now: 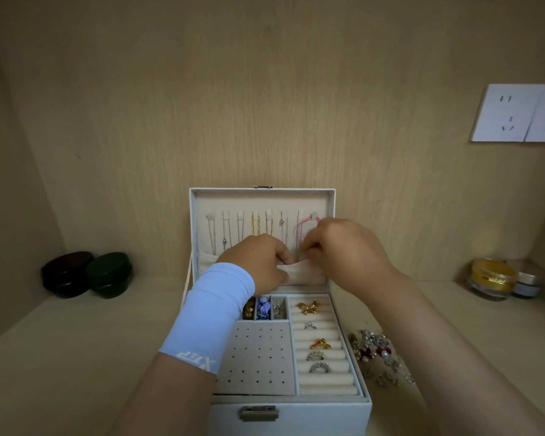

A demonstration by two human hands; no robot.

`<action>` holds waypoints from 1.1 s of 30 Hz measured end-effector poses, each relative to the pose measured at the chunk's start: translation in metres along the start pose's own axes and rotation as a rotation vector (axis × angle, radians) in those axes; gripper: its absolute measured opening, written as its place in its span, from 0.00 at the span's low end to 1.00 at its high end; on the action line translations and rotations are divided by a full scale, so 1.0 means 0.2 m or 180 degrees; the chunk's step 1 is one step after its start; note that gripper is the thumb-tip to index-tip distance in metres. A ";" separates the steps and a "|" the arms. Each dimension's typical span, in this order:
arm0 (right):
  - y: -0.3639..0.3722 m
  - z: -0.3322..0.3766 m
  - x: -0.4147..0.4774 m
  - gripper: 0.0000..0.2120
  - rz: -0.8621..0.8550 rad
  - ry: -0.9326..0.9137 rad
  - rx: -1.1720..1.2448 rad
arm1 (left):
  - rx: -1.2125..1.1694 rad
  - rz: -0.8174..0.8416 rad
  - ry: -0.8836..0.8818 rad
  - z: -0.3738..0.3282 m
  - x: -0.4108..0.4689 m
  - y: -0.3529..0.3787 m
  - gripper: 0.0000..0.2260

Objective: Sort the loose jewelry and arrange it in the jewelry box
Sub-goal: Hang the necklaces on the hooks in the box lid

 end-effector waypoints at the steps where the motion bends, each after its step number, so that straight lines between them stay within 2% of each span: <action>1: -0.02 -0.01 0.00 0.10 -0.0147 0.0028 -0.0005 | -0.0003 0.0007 0.0006 0.00 0.00 0.00 0.09; 3: -0.02 0.01 0.00 0.10 -0.0225 -0.0047 -0.0051 | 0.0002 0.0013 0.0023 -0.01 0.00 0.00 0.07; 6: 0.06 0.06 -0.01 0.13 0.0141 -0.0313 -0.0226 | 0.0005 0.0023 0.0033 -0.01 0.00 0.00 0.07; 10: 0.10 0.05 -0.02 0.16 0.0553 -0.0141 -0.0245 | -0.0015 0.0031 0.0004 0.00 0.00 0.00 0.07; 12: 0.12 0.04 -0.02 0.18 0.0728 -0.0141 -0.0008 | -0.0010 0.0005 -0.0036 0.00 0.00 0.00 0.08; 13: 0.10 0.04 -0.02 0.18 0.0720 -0.0095 0.0234 | 0.0013 -0.0007 -0.0052 0.00 0.00 0.00 0.09; 15: -0.02 -0.01 -0.01 0.17 0.0358 0.0122 0.0715 | 0.0044 -0.0028 -0.0060 -0.01 0.00 0.00 0.11; 18: -0.19 -0.13 -0.01 0.11 -0.0146 0.0489 0.0768 | 0.0099 -0.0051 0.0031 -0.04 -0.01 0.01 0.14; 20: -0.18 -0.17 -0.03 0.05 0.0039 0.0687 0.0499 | 0.0257 -0.0090 0.0092 -0.07 -0.01 0.03 0.16; 22: -0.11 -0.14 -0.05 0.13 0.0362 0.0810 0.0070 | 0.0368 -0.0173 0.0102 -0.08 0.00 0.03 0.15; 24: -0.04 -0.10 -0.06 0.17 0.0378 0.0777 -0.0313 | 0.0368 -0.0211 0.0094 -0.09 0.00 0.04 0.14; 27: 0.03 -0.05 -0.05 0.09 0.0207 0.0572 -0.0683 | 0.0295 -0.0192 0.0053 -0.08 0.00 0.04 0.13; 28: 0.04 -0.05 -0.05 0.05 0.0209 0.0542 -0.0675 | 0.0277 -0.0174 0.0044 -0.08 0.00 0.04 0.13; 30: 0.03 -0.08 -0.04 0.06 0.0211 0.0601 -0.0396 | 0.0246 -0.0138 0.0037 -0.07 0.00 0.04 0.13; 33: -0.04 -0.10 -0.01 0.06 -0.0153 0.0605 0.0107 | 0.0184 -0.0116 0.0055 -0.07 0.00 0.04 0.12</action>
Point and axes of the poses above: each hand's wrist, its own x-axis towards the middle knuckle, its own y-axis out of the palm, z = x × y, the point moved 8 cm from there along x, towards the middle knuckle, and after that the axes turned 1 degree about -z, right-handed, at the moved point
